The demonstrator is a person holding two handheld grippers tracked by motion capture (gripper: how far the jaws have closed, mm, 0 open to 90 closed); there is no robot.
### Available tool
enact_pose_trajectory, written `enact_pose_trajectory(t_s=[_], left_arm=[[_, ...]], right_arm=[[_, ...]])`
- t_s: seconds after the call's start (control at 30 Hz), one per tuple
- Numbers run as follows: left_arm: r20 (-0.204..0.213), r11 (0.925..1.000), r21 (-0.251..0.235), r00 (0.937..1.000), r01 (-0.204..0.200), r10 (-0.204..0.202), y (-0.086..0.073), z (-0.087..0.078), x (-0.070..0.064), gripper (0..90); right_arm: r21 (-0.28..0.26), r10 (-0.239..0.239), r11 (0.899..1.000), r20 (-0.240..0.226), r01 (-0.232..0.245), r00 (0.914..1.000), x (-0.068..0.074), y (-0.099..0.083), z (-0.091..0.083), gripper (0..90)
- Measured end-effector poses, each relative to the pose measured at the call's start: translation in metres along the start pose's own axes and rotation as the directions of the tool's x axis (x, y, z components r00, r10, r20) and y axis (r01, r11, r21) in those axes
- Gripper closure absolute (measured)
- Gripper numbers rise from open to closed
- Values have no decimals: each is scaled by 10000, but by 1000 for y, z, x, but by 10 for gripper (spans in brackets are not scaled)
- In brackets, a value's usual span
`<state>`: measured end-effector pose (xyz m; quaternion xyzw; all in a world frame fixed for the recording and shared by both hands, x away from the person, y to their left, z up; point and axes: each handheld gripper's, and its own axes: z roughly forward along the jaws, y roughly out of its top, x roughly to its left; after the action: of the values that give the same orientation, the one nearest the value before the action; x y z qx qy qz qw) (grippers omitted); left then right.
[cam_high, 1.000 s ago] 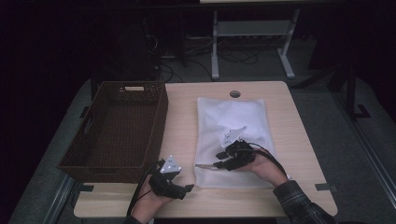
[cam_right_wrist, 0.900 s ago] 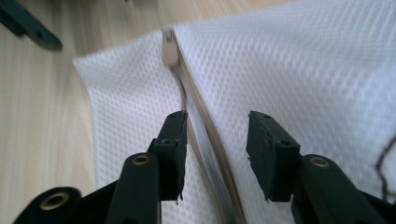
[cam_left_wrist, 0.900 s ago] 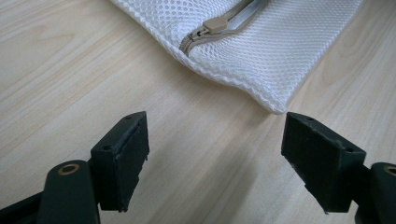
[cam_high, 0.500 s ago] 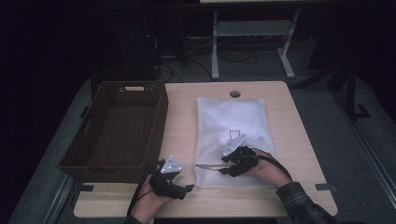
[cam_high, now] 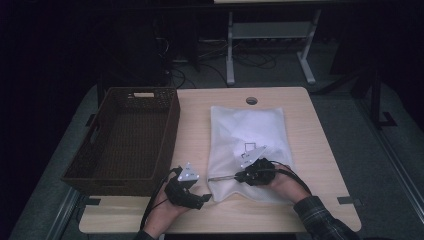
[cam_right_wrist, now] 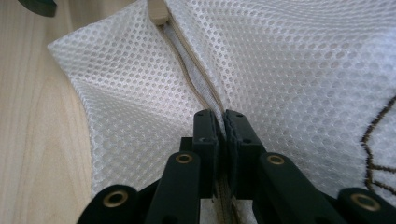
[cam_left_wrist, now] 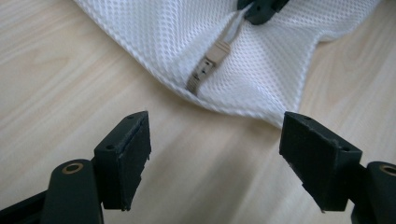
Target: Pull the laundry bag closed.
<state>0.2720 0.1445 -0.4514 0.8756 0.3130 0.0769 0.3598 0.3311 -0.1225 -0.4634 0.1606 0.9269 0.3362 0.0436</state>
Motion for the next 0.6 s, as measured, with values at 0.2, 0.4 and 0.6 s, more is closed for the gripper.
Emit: enact_pose_trajectory(t_s=[0.2,0.4,0.6], left_arm=[[273,9998,-13,9995,175,-175,11,8,5,236],[680,9997,-41,9974,259,-255,19,17,11,251],[973,9982,-446,9946,412,-367,24,21,18,405]], right_arm=[[-91,689,9976,-175,-691,9975,-5,3,-3,846],[-758,901,9928,-398,-929,9951,-7,4,-15,846],[-1126,1024,9878,-483,-1073,9936,-9,3,-23,844]])
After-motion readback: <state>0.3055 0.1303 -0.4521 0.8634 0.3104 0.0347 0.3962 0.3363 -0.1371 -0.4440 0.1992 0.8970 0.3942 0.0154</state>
